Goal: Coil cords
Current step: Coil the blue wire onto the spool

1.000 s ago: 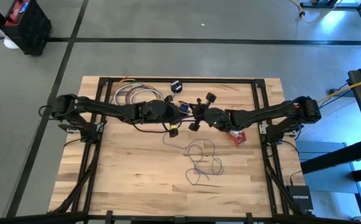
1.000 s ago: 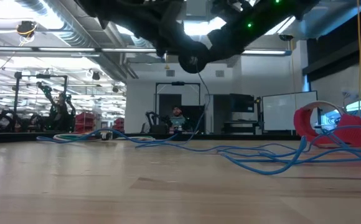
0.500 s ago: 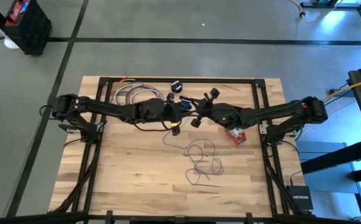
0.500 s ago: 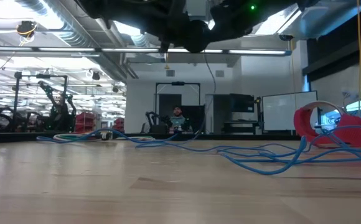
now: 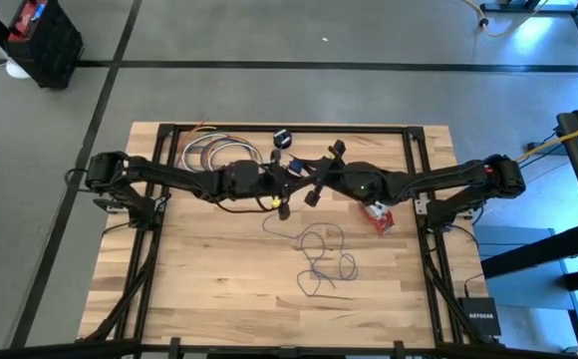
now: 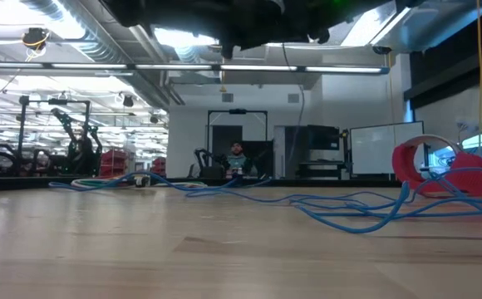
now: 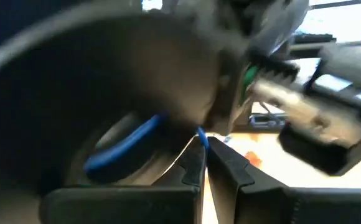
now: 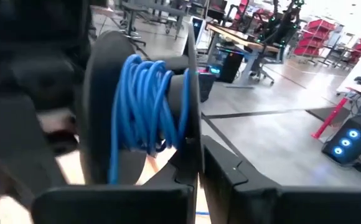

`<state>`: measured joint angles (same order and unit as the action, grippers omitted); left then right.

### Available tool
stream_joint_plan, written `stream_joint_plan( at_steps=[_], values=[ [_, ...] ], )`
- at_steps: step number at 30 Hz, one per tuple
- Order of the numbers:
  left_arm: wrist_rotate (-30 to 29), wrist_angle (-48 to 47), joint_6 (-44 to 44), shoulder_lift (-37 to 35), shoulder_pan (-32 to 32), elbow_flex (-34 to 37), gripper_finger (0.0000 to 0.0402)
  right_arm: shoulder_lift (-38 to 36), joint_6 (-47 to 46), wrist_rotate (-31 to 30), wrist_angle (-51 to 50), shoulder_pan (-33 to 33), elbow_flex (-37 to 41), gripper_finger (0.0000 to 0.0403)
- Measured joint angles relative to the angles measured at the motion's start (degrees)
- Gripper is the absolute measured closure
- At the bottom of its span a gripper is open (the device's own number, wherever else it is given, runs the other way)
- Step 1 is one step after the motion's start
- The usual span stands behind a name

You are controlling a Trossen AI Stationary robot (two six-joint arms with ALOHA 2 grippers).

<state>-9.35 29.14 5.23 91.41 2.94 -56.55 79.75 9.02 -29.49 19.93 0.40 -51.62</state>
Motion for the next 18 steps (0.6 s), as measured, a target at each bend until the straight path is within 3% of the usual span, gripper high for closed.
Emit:
stream_joint_plan(
  at_steps=[18],
  values=[
    [0.0, -2.2, 3.0, 0.4, 0.8, -0.2, 0.0396, -10.1, 0.3, -0.6, -3.2, 3.5, 0.2, 0.0384]
  ],
)
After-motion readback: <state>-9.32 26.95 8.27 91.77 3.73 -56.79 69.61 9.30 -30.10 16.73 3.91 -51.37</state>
